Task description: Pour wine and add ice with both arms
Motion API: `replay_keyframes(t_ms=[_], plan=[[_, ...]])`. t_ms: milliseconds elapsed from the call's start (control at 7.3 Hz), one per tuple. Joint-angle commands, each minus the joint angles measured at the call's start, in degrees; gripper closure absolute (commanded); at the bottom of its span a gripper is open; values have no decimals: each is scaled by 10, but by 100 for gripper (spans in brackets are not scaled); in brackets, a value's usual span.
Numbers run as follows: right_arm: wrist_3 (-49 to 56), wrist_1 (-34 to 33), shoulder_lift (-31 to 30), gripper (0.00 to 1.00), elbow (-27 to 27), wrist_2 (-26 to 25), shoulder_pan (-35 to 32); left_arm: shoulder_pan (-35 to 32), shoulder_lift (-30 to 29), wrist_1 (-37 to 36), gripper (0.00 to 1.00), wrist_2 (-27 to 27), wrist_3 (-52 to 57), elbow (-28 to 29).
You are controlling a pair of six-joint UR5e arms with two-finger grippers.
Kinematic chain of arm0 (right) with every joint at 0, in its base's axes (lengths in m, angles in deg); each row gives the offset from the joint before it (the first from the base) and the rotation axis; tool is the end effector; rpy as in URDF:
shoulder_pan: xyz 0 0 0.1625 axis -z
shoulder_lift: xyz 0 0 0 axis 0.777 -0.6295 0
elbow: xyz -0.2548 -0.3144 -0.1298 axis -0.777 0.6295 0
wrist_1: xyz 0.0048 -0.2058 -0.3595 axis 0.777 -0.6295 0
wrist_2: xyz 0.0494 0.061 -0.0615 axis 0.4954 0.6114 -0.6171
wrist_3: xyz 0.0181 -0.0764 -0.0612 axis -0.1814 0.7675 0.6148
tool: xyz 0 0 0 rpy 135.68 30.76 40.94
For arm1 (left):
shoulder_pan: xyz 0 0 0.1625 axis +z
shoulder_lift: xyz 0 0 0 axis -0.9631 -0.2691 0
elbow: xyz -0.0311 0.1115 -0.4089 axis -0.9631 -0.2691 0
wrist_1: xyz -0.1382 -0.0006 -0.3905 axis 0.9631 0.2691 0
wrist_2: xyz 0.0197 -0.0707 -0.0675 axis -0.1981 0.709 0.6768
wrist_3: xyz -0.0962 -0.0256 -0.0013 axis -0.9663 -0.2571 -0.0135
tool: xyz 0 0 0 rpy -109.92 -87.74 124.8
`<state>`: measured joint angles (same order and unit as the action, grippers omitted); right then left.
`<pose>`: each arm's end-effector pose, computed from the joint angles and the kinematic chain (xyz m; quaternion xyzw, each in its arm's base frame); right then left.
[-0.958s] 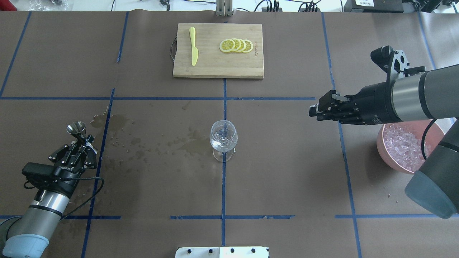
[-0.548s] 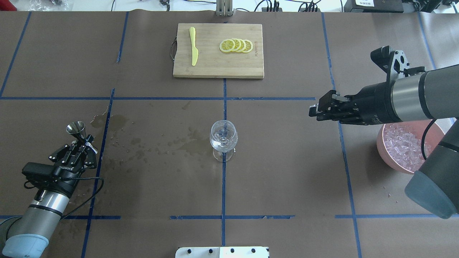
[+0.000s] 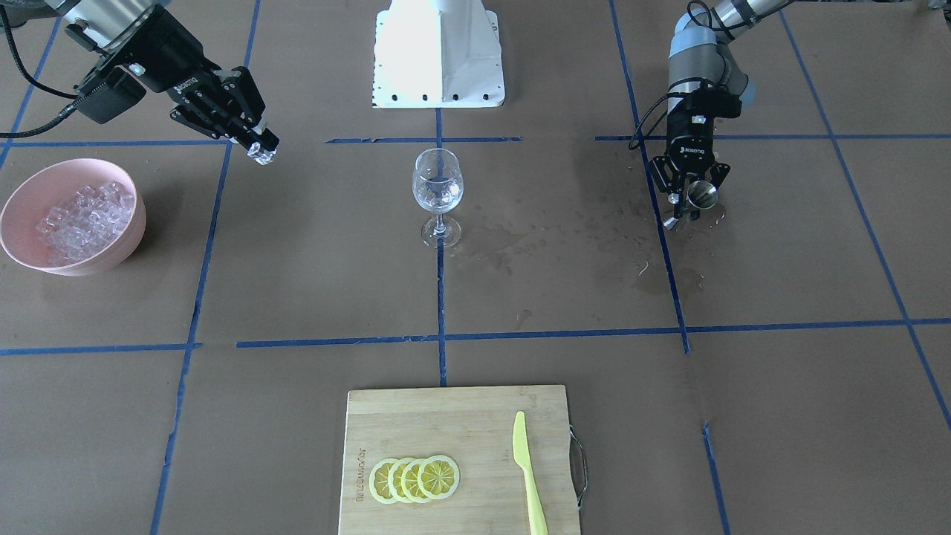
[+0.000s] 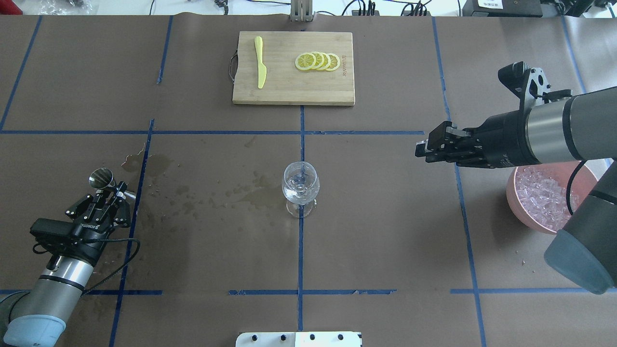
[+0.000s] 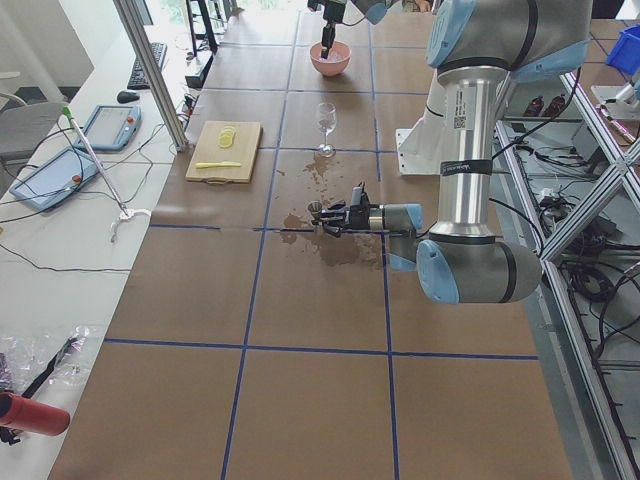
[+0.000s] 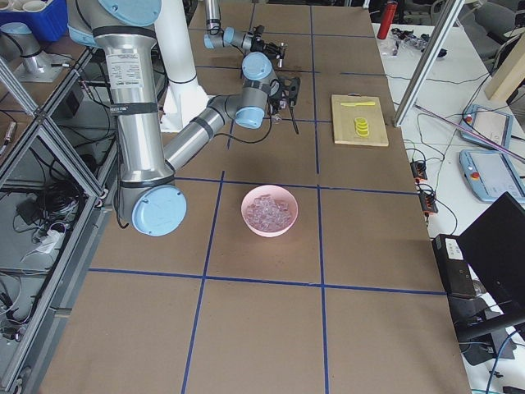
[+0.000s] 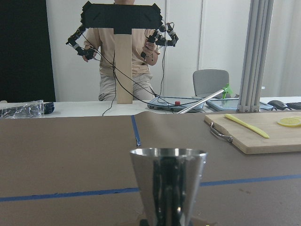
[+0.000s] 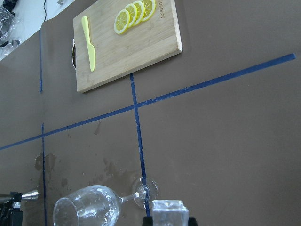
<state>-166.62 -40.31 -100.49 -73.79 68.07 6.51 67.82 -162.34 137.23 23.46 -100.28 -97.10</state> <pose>-0.2730 -0.3861 0.2597 0.0483 -0.6198 0.1319 0.7721 0.4041 -0.2733 0.5320 0.5869 0.3464 -0.1902 0.7066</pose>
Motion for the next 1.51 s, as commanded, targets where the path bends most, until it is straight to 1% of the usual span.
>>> replay_keyframes(t_ms=[0, 274, 411, 685, 821, 958, 1095, 1232, 1369], plan=[[0, 0, 0, 100, 1, 0, 1, 0, 1, 0, 65, 3, 0, 0], [0, 0, 0, 100, 1, 0, 1, 0, 1, 0, 65, 3, 0, 0], [0, 0, 0, 100, 1, 0, 1, 0, 1, 0, 63, 3, 0, 0], [0, 0, 0, 100, 2, 0, 1, 0, 1, 0, 56, 4, 0, 0], [0, 0, 0, 100, 2, 0, 2, 0, 1, 0, 49, 4, 0, 0], [0, 0, 0, 100, 3, 0, 3, 0, 1, 0, 36, 4, 0, 0], [0, 0, 0, 100, 3, -1, 4, 0, 1, 0, 14, 4, 0, 0], [0, 0, 0, 100, 3, -1, 4, 0, 1, 0, 1, 5, 0, 0], [0, 0, 0, 100, 3, -1, 6, -5, 1, 3, 1, 21, 0, -3]])
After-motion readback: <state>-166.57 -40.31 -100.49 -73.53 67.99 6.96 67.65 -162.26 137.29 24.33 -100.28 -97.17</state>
